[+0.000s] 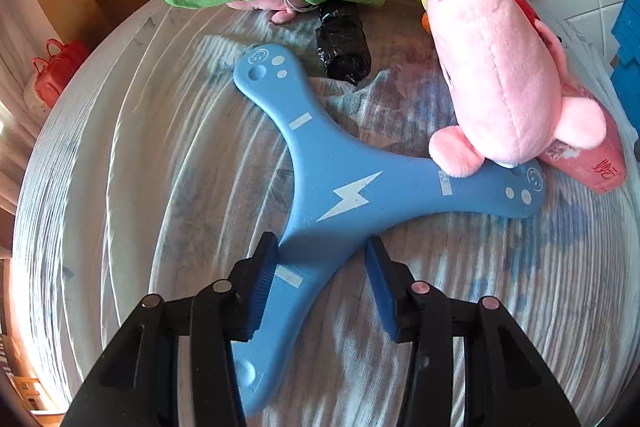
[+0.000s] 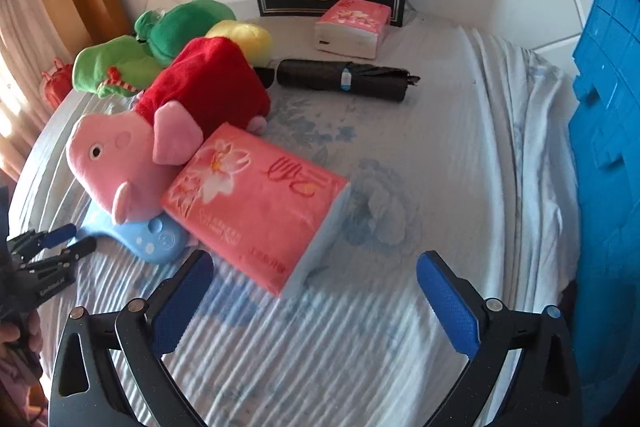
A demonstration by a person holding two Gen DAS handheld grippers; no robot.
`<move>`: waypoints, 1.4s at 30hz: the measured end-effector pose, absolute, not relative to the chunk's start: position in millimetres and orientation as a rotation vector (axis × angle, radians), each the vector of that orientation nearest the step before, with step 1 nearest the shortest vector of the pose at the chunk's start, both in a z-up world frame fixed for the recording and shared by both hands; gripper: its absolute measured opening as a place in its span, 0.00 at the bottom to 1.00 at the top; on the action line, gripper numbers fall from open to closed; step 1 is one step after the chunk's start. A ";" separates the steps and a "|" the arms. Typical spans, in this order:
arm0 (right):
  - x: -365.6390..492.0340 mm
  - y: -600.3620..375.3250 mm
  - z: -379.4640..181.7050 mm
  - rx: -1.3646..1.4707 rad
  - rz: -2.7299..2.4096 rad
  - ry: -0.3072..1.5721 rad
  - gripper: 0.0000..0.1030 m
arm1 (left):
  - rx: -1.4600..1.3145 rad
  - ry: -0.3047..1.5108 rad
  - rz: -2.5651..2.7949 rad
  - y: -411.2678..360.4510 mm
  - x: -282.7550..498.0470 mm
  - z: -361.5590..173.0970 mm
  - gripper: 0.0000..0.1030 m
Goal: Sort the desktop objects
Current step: 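Grasp the pink tissue pack with the right gripper while the left holds the boomerang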
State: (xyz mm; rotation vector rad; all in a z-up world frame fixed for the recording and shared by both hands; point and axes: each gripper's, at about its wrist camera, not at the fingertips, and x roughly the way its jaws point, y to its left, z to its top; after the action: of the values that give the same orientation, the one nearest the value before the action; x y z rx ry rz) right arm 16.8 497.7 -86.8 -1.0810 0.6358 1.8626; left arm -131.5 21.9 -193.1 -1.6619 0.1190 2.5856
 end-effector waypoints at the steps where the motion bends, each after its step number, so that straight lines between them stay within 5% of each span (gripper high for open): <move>1: 16.3 507.0 -83.3 -1.060 1.848 0.639 1.00 | -1.663 0.132 2.582 21.9 -134.8 -193.9 0.43; 7: 15.1 562.0 -84.8 -1.030 1.713 0.629 1.00 | -1.664 0.138 2.600 19.6 -144.8 -197.4 0.62; 12: 11.9 568.6 -112.3 -1.166 1.677 0.657 1.00 | -1.655 0.028 2.566 8.6 -150.8 -201.7 0.61; 19: 23.0 494.6 -114.6 -1.262 1.805 0.788 1.00 | -1.672 0.064 2.524 19.2 -134.6 -199.5 0.46; 30: 14.6 460.3 -100.0 -1.206 1.831 0.767 1.00 | -1.649 0.212 2.457 49.7 -118.7 -191.5 0.47; 34: 7.7 472.5 -102.8 -1.155 1.792 0.835 1.00 | -1.661 0.137 2.480 46.6 -139.5 -197.4 0.60; 38: -5.2 483.4 -112.8 -1.145 1.773 0.911 1.00 | -1.639 0.086 2.481 50.2 -140.1 -196.4 0.60; 42: -28.3 483.1 -131.8 -1.228 1.764 0.892 1.00 | -1.611 0.103 2.483 55.3 -131.5 -192.5 0.50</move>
State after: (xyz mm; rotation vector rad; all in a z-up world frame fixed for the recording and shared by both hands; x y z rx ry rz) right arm -28.3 483.1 -131.8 -1.2276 0.8922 1.7644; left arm -131.5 55.3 -192.5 -1.6108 0.1035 2.4830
